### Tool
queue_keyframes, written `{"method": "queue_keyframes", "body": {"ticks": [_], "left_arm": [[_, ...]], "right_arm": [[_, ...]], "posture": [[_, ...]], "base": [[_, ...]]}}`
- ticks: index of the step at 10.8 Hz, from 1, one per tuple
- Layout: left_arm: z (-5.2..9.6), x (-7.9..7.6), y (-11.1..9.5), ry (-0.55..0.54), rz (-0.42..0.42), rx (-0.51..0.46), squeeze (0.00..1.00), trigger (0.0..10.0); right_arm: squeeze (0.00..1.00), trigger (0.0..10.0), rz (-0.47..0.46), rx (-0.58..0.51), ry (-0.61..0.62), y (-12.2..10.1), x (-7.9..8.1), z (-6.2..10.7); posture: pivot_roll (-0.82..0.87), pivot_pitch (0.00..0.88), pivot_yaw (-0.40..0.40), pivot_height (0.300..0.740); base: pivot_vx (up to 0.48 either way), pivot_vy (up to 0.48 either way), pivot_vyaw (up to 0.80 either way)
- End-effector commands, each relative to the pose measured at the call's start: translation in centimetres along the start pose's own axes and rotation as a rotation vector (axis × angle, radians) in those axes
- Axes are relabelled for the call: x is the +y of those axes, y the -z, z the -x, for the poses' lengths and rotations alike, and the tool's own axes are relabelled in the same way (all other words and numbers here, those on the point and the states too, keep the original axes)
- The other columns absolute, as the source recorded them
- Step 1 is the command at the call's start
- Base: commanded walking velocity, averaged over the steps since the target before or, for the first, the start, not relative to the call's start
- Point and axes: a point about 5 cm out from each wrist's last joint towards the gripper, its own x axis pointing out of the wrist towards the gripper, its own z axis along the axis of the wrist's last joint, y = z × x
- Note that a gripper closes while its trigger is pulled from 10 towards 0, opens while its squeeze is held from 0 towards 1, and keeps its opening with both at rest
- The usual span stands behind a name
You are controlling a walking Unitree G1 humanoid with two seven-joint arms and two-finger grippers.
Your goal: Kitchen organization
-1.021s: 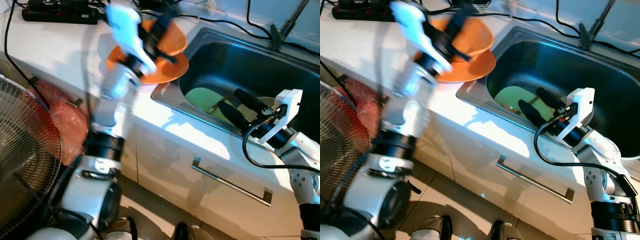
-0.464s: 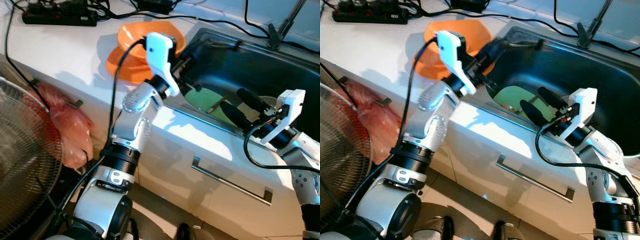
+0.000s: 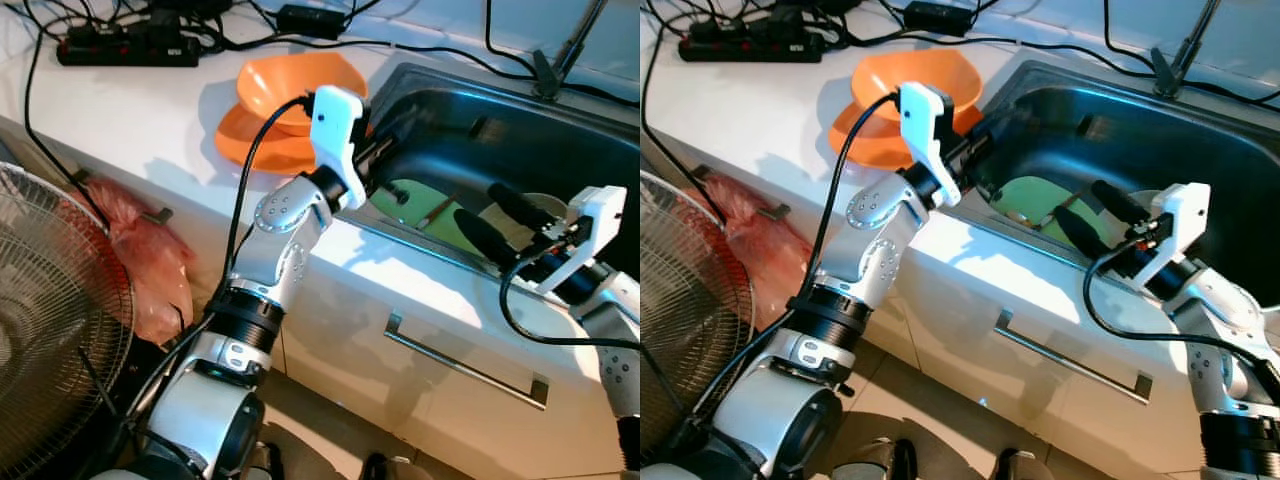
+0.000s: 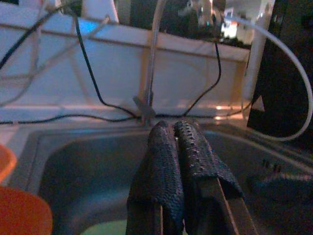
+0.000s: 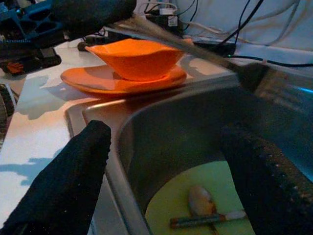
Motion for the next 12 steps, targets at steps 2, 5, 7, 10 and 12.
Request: {"method": "queue_keyframes", "body": {"ticks": [2, 5, 7, 10, 12], "left_arm": [[0.1, -0.4, 1.2, 0.035, 0.002, 0.064, 0.00, 10.0], [-0.2, -0.2, 1.8, 0.021, 0.012, 0.108, 0.00, 10.0], [-0.6, -0.2, 2.0, 0.020, 0.026, 0.116, 0.00, 10.0], [-1.1, 0.0, 2.5, -0.003, 0.040, 0.145, 0.00, 10.0], [-1.5, -0.1, 3.4, -0.013, 0.050, 0.196, 0.00, 10.0]], "right_arm": [[0.00, 10.0, 0.032, 0.003, -0.023, -0.4, 0.1, 0.4], [0.00, 10.0, 0.038, 0.019, -0.047, -0.5, 0.2, 0.7], [0.00, 10.0, 0.022, -0.027, -0.050, -1.2, 0.2, 0.7], [0.00, 10.0, -0.016, -0.099, -0.047, -2.0, 0.2, 0.7], [0.00, 10.0, -0.021, -0.099, -0.052, -1.9, 0.5, 0.6]], "posture": [[-0.02, 0.124, 0.015, 0.740], [-0.03, 0.127, 0.016, 0.740], [-0.03, 0.138, 0.020, 0.740], [-0.04, 0.144, 0.029, 0.740], [-0.04, 0.148, 0.029, 0.740]], "base": [[0.000, 0.000, 0.00], [0.000, 0.000, 0.00], [0.000, 0.000, 0.00], [0.000, 0.000, 0.00], [0.000, 0.000, 0.00]]}}
